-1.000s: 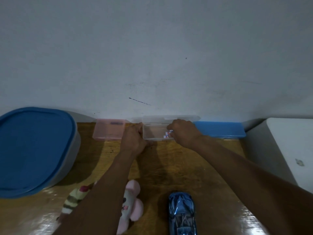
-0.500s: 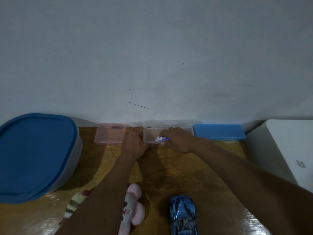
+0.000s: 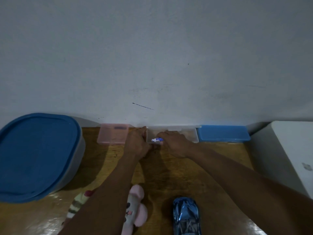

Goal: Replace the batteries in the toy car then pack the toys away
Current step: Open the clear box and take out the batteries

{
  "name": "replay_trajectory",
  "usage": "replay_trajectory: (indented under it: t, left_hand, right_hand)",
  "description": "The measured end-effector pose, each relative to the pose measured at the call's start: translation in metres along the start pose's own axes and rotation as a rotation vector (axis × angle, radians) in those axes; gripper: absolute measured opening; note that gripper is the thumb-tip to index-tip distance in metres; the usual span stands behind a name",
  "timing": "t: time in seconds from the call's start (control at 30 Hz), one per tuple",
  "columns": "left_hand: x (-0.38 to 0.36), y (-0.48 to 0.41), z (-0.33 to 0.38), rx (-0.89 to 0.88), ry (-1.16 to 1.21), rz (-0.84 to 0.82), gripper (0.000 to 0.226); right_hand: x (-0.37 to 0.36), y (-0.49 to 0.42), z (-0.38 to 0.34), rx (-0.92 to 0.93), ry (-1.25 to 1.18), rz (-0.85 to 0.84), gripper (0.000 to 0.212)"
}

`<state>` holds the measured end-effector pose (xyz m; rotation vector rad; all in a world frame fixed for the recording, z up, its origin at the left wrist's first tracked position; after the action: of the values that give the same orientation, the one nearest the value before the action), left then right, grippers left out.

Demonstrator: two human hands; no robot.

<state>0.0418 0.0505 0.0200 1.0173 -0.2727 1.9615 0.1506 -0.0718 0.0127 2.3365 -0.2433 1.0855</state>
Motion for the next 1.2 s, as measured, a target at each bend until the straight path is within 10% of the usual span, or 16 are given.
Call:
replay_trajectory:
  t: [0.3,0.6,1.2]
  left_hand:
    - [0.001,-0.001,0.002,-0.047,-0.063,0.003,0.043]
    - [-0.003,-0.007,-0.002,-0.015,-0.086,-0.006,0.051]
    - [-0.007,-0.009,-0.002,-0.051,-0.052,-0.034,0.050]
  right_hand:
    - [0.007,0.005,-0.001,-0.052,-0.171,0.140,0.037]
    - [-0.023,0.061,0.025,0.265,0.260,0.261,0.037]
    - [-0.045,0.069,0.044,0.091,0.279,0.333,0.041]
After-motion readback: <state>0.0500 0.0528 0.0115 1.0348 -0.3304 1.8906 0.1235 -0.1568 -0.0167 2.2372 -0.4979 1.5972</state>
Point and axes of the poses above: each hand's wrist, its own y-axis away from the middle knuckle, its own x-axis out of the back of the hand, z = x × y, the point moved 1 cm from there along -y, towards the middle knuckle, and after that the axes turned 10 degrees about -y, right-handed, at the moved point
